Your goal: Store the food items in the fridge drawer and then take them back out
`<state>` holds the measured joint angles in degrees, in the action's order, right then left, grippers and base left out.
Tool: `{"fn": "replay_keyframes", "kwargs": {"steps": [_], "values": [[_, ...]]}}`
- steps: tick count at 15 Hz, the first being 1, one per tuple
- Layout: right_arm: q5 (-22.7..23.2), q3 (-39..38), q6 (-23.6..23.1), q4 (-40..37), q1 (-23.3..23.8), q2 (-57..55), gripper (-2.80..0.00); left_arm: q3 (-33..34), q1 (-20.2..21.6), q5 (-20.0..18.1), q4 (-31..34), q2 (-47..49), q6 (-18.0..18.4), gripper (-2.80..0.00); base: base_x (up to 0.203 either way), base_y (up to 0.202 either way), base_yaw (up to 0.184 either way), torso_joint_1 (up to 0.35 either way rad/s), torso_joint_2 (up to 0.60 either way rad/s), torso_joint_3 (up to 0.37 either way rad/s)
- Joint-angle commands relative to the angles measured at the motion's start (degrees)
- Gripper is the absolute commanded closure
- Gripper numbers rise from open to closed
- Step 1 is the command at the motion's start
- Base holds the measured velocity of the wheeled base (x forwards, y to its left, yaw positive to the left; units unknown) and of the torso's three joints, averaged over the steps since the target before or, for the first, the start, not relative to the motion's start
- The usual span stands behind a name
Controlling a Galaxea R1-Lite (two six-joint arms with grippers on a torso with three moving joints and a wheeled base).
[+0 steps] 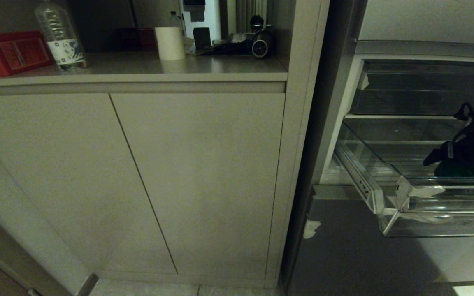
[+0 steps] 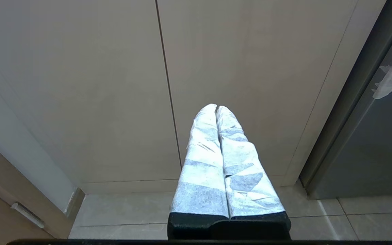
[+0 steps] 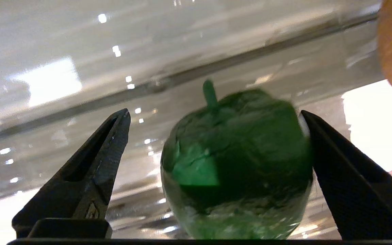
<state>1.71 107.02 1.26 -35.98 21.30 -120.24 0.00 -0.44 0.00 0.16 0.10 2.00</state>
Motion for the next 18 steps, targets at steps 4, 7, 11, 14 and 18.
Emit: {"fn": "replay_keyframes", "kwargs": {"steps": [4,7,11,14,18], "values": [[0.05,-1.02,0.05,-1.55,-0.03,1.06,-2.80,0.00,0.00,0.00,0.01,-0.01,0.02,0.00,0.000,0.000,0.000,0.000,0.00,0.000],[0.05,-1.09,-0.03,-1.68,-0.03,1.06,-2.80,0.00,0.00,0.00,0.02,0.06,0.02,0.00,0.000,0.000,0.000,0.000,0.00,0.000],[0.05,-1.91,-0.17,-1.78,-0.03,0.81,-2.80,0.00,0.00,0.00,0.02,0.08,0.02,0.00,0.000,0.000,0.000,0.000,0.00,0.000],[0.05,-2.08,-0.29,-1.72,-0.03,0.79,0.00,0.00,0.00,0.00,0.02,0.02,0.02,0.00,0.000,0.000,0.000,0.000,0.00,0.000],[0.13,-1.56,0.04,-1.72,-0.09,1.62,0.00,0.00,0.00,0.00,-0.07,0.08,0.02,0.00,0.000,0.000,0.000,0.000,0.00,0.000]]}}
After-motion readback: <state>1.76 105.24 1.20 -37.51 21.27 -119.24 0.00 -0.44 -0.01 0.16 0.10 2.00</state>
